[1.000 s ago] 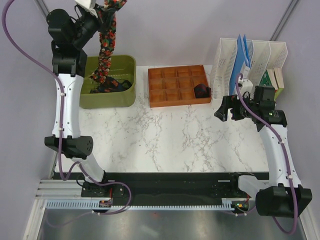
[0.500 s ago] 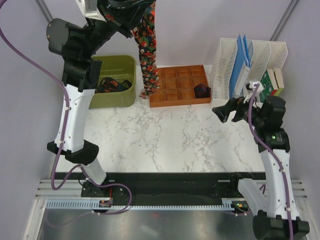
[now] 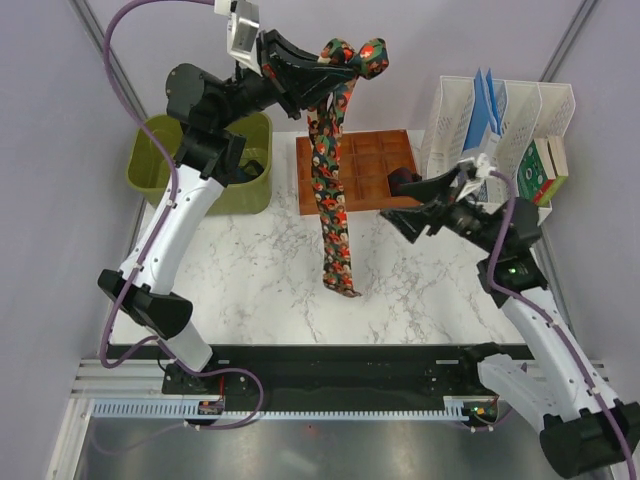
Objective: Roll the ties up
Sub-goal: Place the tie at the center of the board.
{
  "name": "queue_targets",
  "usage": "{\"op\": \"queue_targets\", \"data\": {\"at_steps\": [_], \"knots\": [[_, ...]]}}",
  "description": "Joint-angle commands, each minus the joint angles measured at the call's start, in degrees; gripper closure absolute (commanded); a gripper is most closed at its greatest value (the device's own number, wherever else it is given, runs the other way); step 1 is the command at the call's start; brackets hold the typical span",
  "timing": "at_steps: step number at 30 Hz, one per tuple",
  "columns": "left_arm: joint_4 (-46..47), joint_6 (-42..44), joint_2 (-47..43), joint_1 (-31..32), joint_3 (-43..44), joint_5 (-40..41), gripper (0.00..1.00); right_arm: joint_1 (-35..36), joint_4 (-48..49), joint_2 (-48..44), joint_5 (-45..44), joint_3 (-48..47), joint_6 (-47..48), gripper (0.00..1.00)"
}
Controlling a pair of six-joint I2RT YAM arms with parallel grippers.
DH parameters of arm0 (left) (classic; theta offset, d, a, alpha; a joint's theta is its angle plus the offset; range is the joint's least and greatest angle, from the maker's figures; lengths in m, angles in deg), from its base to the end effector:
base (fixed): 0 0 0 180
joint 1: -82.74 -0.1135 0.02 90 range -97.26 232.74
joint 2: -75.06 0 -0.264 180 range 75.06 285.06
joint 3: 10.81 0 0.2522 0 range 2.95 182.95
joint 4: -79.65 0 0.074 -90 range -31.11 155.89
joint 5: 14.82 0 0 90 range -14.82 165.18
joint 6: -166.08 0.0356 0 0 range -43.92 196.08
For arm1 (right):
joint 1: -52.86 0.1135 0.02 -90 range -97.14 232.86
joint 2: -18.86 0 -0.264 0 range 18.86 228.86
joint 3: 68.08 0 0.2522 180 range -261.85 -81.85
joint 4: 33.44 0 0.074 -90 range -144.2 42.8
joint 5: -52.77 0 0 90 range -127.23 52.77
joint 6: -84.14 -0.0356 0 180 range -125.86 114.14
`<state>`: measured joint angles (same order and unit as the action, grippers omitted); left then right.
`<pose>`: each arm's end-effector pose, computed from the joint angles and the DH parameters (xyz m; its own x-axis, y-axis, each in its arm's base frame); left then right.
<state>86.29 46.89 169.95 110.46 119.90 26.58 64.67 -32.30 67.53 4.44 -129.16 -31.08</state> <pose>0.2699 -0.1720 0.5900 0.1328 -0.4341 -0.8910 0.9877 0.1332 0.0823 0.1809 0.0620 0.3895 -0.1272 0.2986 -0.9459 -0.8084 0.5214 0.2733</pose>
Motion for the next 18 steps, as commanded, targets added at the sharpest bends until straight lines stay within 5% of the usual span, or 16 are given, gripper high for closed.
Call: {"op": "queue_targets", "data": {"at_steps": [1,5,18], "knots": [[4.5,-3.3,-2.6,0.1,-1.0,-2.8,0.98,11.2,5.0,1.6,-3.3,-1.6,0.9,0.02],[4.0,-3.5,-2.3,0.2,-1.6,-3.8,0.98,18.6,6.6,5.0,-9.0,-1.1,3.7,0.02],[4.3,-5.2,0.6,2.5,1.6,-4.4,0.98,25.1,16.9,20.4,-22.9,-5.4,21.0,0.02]]}}
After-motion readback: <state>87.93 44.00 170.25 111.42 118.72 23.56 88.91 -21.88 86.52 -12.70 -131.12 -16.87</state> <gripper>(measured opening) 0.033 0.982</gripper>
